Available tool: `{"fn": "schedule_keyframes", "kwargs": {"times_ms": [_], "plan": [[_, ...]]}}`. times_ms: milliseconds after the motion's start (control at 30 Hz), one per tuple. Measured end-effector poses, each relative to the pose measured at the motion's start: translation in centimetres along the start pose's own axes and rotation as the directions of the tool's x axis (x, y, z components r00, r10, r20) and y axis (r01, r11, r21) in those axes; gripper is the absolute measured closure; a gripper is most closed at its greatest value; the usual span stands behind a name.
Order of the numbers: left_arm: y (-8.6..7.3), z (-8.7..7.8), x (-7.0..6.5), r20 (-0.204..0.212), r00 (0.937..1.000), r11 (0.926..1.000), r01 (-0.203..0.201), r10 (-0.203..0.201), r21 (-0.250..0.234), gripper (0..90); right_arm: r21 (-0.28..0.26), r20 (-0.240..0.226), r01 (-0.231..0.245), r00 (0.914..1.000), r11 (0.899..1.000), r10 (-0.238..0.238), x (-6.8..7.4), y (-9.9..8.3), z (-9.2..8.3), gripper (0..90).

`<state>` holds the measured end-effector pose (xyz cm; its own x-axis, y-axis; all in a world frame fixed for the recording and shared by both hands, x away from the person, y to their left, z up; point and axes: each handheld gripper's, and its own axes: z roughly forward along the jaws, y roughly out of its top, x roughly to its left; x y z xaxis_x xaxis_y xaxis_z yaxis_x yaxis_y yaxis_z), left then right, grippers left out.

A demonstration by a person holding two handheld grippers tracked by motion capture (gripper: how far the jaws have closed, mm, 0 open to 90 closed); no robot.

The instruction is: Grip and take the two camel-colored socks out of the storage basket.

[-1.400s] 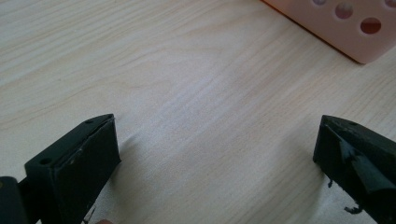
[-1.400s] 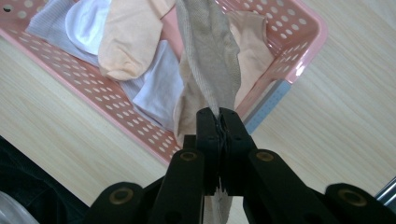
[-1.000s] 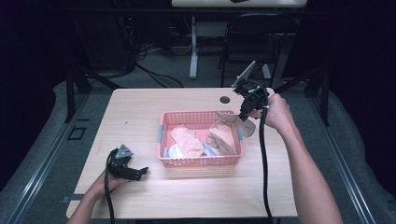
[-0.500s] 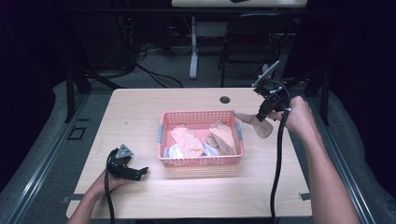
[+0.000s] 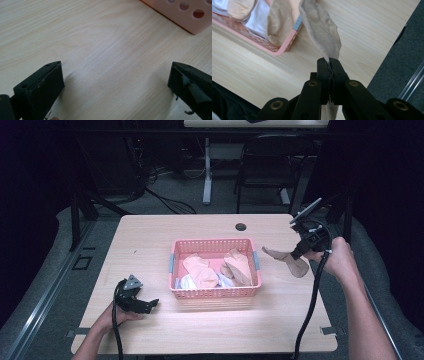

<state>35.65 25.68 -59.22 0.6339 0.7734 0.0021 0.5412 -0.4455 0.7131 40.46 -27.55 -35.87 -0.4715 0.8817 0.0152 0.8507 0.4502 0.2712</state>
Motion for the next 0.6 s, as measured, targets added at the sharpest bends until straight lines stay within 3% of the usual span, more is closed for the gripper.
{"fn": "schedule_keyframes", "kwargs": {"times_ms": [100,367,600], "plan": [[0.0,0.0,0.0,-0.001,1.0,1.0,0.001,-0.001,0.0,0.0,0.009,0.003,-0.006,1.0,1.0,0.006,-0.6,-0.7,0.3,87.7],[0.0,0.0,-0.1,-0.003,1.0,1.0,0.004,-0.004,0.0,0.0,-0.01,0.025,-0.08,0.9965,0.997,0.08,-2.9,-2.4,2.1,87.7],[0.0,0.0,0.0,-0.003,1.0,1.0,0.004,-0.004,0.001,0.0,-0.002,0.042,-0.13,0.9907,0.992,0.13,-4.0,-3.6,4.9,87.7]]}}
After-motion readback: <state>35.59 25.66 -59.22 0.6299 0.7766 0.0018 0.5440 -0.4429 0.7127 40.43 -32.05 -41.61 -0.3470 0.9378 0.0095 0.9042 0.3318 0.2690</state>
